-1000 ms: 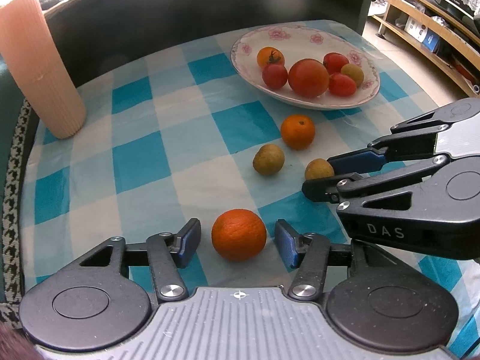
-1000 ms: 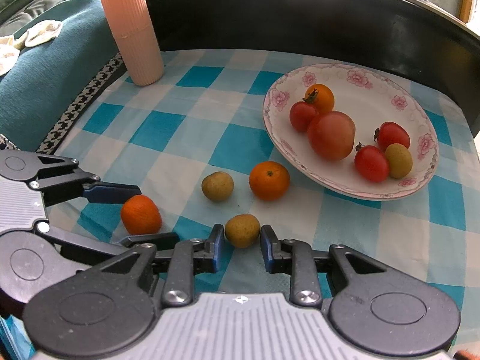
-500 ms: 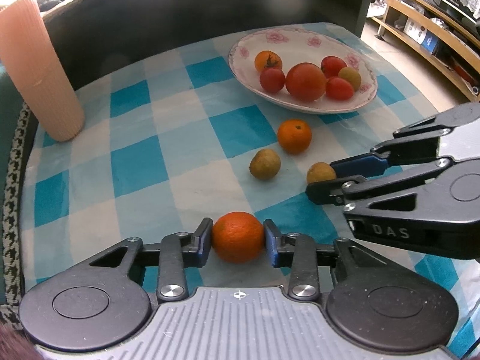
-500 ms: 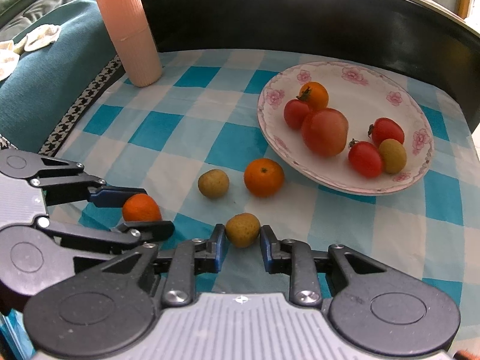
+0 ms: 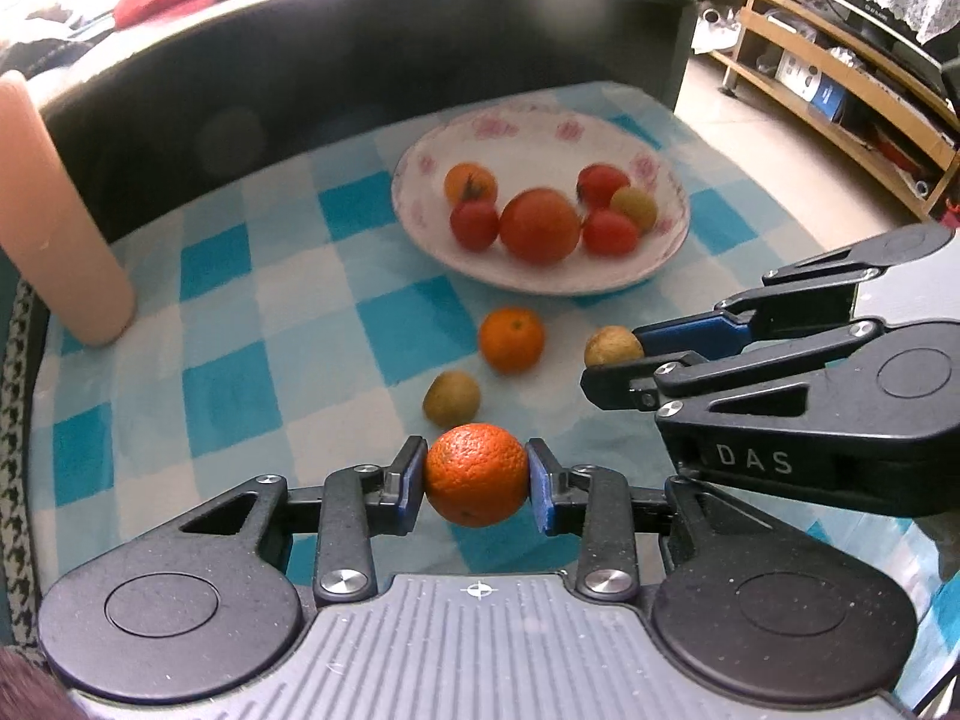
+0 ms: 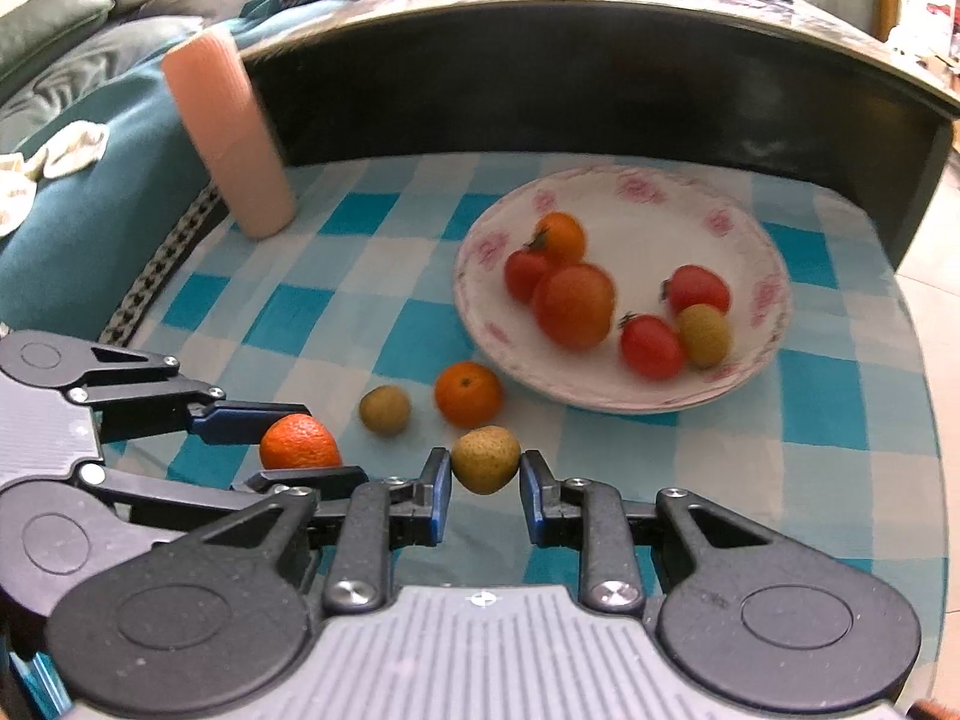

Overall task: Organize fruits
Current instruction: 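Carry the mandarin and the brown fruit over the plate with both tools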

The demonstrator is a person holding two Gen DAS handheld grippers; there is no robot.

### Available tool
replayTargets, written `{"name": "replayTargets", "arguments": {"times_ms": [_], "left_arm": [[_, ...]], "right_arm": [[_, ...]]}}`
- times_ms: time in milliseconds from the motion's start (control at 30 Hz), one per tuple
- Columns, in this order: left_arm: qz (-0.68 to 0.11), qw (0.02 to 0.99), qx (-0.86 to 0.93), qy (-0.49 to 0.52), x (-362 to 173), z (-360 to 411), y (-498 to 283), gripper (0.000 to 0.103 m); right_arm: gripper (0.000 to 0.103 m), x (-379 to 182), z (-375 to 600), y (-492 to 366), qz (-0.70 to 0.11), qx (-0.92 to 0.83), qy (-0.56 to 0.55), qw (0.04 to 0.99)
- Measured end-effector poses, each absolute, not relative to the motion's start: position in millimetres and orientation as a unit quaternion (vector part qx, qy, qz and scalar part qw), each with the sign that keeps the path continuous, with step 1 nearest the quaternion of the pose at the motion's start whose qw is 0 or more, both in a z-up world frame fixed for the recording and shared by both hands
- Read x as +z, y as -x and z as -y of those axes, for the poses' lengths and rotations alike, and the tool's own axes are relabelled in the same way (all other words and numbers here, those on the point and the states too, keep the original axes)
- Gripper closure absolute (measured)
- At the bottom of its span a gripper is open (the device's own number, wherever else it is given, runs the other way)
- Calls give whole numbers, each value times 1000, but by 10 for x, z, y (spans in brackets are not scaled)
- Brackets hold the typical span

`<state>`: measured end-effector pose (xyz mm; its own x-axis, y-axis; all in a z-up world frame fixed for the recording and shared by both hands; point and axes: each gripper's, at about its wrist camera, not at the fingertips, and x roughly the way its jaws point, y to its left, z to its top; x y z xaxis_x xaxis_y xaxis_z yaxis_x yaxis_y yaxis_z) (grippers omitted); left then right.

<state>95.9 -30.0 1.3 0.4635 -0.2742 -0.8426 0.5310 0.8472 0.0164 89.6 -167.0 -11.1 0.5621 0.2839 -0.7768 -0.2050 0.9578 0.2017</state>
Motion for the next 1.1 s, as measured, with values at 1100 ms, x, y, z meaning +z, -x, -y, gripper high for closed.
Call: {"name": "replayTargets", "arguments": {"times_ms": [1100], "left_arm": [[-426, 873, -223, -90, 293, 817, -1623, 60]], "right_arm": [[63, 102, 2399, -1341, -402, 51, -104, 909]]}}
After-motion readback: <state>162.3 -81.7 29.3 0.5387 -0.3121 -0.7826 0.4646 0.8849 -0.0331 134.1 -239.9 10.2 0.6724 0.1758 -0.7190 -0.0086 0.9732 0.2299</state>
